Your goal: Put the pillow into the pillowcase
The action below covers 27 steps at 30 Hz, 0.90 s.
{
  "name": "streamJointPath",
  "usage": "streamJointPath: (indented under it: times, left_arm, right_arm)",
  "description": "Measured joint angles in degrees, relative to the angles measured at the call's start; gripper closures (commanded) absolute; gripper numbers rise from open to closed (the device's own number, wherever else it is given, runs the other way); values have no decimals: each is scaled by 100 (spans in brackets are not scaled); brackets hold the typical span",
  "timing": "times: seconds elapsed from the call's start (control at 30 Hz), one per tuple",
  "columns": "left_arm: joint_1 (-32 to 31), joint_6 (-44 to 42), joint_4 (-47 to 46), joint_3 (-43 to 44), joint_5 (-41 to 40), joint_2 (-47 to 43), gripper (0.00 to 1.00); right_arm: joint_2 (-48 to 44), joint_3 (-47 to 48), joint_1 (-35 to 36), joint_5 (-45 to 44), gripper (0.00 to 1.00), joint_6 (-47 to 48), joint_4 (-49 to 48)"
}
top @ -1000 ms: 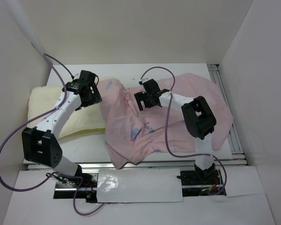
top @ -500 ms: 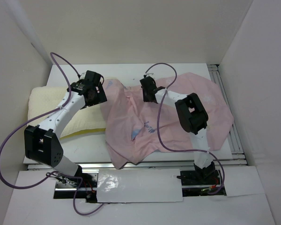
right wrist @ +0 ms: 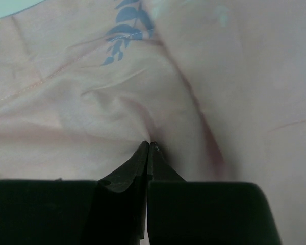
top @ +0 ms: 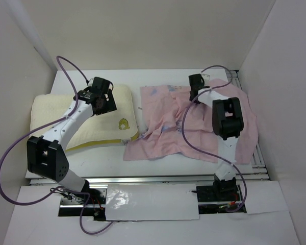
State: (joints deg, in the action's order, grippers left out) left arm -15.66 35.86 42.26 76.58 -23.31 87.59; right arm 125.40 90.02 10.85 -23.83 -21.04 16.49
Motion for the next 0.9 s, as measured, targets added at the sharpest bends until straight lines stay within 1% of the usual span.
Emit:
streamJointPath:
  times: [0.03,0.1,0.13,0.17,0.2,0.23,0.27,0.3,0.37,0.53,0.57,0.6,0.63,0.7,0.73,0.8,0.9]
  left_arm:
    - [-4,-37,-44,0,24,17,0]
    - [-39,-138,-125,0,63,92,0]
    - [-85,-164,-164,4,87,155,0]
    - [-131,-186,-203,4,116,214,0]
    - [-201,-251,-234,17,153,293,0]
    - [-282,-286,-267,50,216,389,0]
    - [-374,-308,-330,81,273,494,0]
    - [-450,-326,-376,109,326,595,0]
    - [-597,-413,-439,214,431,837,0]
    - [-713,-439,-555,293,616,1370,0]
    - [-713,-439,-584,297,645,1499,4]
    - [-706,-439,-603,319,664,1617,10]
    - [-697,-424,-616,352,675,1731,25]
    - [-691,-393,-616,479,697,1987,89]
    - [-686,-420,-586,557,669,2109,100]
    - [-647,-424,-581,682,719,2284,100]
    - [-627,-411,-579,708,745,2297,100]
  right_arm:
    - [-11,0,-155,-4,100,61,20]
    - [-24,-2,-411,26,83,229,50]
    - [-37,-2,-494,76,73,341,61]
    - [-52,-4,-529,129,54,448,76]
    - [-79,-15,-535,192,40,601,85]
    - [-114,-37,-507,251,14,713,83]
    - [-160,-66,-446,315,9,850,101]
    - [-214,-96,-348,352,6,1012,111]
    - [-334,-136,-92,380,3,1193,149]
    - [-750,-192,634,374,3,1366,321]
    - [-905,-251,752,374,3,1364,374]
    - [-1067,-315,837,374,3,1362,426]
    - [-1213,-372,892,374,3,1340,463]
    - [-1484,-463,946,400,3,1298,529]
    - [-1591,-498,962,426,3,1281,542]
    - [-1755,-557,1012,481,3,1252,573]
    - [-1851,-612,1123,581,3,1207,586]
